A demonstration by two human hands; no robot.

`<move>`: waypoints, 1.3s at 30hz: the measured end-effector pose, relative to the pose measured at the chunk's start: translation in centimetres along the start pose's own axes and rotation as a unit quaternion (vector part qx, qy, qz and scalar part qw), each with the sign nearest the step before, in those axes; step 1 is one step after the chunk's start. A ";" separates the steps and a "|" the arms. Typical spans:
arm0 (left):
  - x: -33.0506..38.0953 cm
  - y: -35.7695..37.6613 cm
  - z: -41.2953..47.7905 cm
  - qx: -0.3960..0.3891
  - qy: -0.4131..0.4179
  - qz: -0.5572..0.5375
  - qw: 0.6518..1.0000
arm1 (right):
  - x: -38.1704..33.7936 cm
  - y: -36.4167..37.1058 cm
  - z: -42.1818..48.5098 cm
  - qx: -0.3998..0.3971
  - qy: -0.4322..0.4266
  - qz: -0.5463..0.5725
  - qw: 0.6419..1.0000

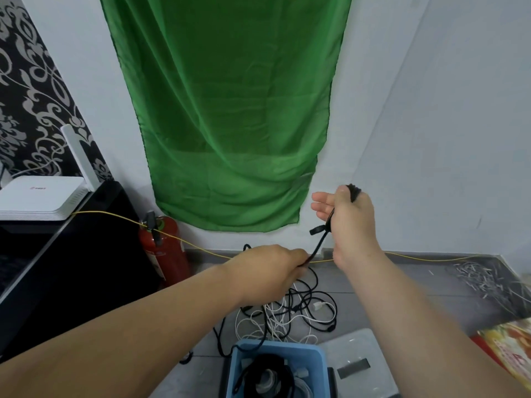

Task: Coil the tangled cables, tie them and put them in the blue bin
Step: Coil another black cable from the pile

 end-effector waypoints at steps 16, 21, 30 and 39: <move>-5.4 -11.8 -2.3 0.297 0.033 0.006 0.954 | 2.1 6.2 -4.5 -0.321 0.024 -0.262 0.910; -8.2 -10.8 -2.1 0.265 0.003 -0.139 0.954 | 2.3 8.2 -6.5 -0.390 0.175 0.009 0.904; -9.4 2.8 -2.6 -0.083 -0.204 -0.265 0.939 | 0.2 5.6 -1.8 -0.198 0.148 0.327 0.912; -0.5 -2.9 -0.2 0.022 -0.005 -0.046 0.999 | 0.7 2.1 0.1 -0.065 -0.083 -0.209 0.972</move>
Point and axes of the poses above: each hand's wrist, its own z-axis towards the middle knuckle, its own y-axis out of the palm, x = y × z, the point moved 10 cm from there along z, towards the middle knuckle, and after that the axes turned 8 degrees about -z, right-handed, at the moved point
